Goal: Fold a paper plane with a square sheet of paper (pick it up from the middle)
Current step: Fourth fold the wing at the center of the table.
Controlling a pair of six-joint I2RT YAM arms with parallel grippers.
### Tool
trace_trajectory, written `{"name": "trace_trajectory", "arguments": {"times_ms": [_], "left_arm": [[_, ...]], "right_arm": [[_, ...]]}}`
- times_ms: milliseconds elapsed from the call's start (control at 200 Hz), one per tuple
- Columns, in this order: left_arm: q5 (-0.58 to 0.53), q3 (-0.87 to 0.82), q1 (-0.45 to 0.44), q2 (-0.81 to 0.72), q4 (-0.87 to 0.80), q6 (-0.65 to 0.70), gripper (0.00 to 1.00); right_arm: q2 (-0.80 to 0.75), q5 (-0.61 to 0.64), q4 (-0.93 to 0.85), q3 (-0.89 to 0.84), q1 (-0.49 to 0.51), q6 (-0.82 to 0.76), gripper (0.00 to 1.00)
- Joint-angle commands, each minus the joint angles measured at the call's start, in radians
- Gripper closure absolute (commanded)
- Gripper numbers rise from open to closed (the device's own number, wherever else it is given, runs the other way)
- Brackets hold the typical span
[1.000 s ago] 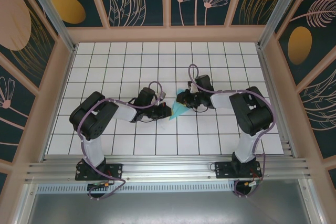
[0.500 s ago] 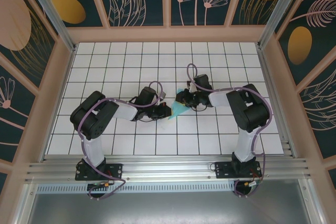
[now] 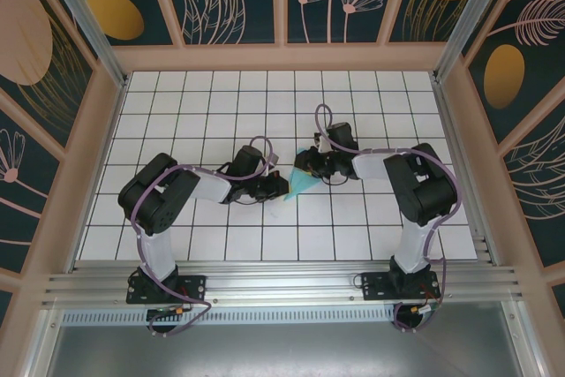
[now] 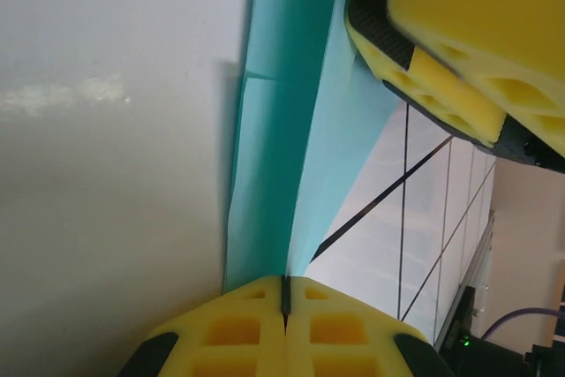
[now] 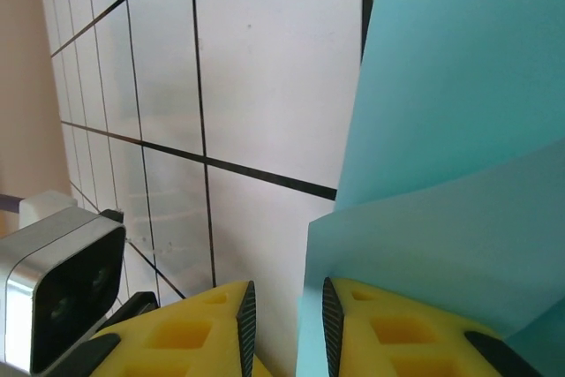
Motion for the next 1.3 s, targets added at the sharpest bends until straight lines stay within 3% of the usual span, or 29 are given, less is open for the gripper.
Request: {"name": "trace_trajectory", "arguments": {"times_ms": [0, 455, 991, 1296], "left_arm": [[0.028, -0.018, 0.010, -0.001, 0.075, -0.062, 1.00], [0.009, -0.055, 0.027, 0.017, 0.111, -0.142, 1.00], [-0.055, -0.075, 0.029, 0.007, 0.058, -0.076, 1.00], [-0.046, -0.071, 0.029, 0.002, 0.079, -0.092, 1.00]], "right_arm": [[-0.011, -0.032, 0.014, 0.007, -0.004, -0.018, 0.70], [0.072, -0.056, 0.030, 0.035, -0.003, -0.029, 0.70], [0.035, -0.055, -0.017, 0.071, 0.011, -0.044, 0.67], [0.105, -0.060, -0.027, 0.116, 0.031, -0.044, 0.68]]}}
